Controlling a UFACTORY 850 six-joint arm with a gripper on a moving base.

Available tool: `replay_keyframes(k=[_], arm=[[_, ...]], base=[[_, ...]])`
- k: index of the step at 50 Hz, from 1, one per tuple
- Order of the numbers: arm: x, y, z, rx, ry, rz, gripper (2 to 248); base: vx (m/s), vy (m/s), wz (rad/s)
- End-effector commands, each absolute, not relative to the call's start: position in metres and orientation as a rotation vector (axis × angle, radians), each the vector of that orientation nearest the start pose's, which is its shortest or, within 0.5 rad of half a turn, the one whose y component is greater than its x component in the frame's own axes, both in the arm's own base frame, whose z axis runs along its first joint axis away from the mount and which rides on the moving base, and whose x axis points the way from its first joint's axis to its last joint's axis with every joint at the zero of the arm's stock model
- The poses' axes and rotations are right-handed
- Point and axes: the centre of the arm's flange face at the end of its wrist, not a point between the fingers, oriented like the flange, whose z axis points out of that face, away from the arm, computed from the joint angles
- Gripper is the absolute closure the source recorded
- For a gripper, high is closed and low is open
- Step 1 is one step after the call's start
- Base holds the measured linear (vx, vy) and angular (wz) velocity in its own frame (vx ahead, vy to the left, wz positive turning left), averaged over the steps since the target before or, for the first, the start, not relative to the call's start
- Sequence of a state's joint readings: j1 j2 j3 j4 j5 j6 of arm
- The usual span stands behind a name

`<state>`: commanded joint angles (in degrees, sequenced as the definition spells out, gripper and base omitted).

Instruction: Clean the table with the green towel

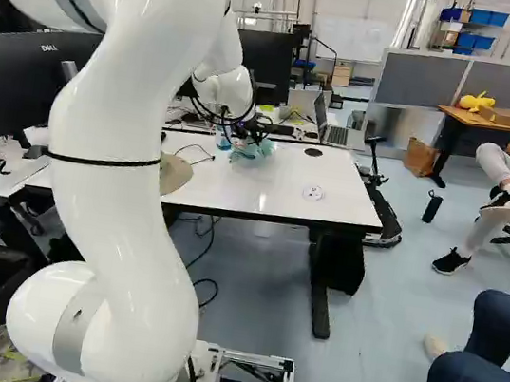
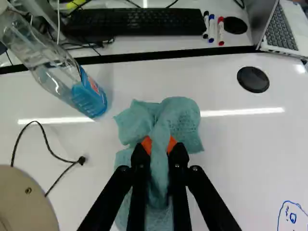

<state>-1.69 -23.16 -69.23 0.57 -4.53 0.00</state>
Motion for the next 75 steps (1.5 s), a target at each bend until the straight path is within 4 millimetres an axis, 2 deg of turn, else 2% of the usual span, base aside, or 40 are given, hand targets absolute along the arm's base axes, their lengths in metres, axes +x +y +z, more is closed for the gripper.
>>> replay_keyframes(k=[14, 36, 75], arm=[[0.650, -0.026, 0.464, -2.935, 0.072, -1.147, 197], [0.694, -0.030, 0.439, -2.900, 0.076, -1.238, 197], [0.705, -0.029, 0.396, -2.899, 0.073, -1.242, 197]], base=[[0.000, 0.000, 0.000], [0.000, 0.000, 0.000], [0.000, 0.000, 0.000]])
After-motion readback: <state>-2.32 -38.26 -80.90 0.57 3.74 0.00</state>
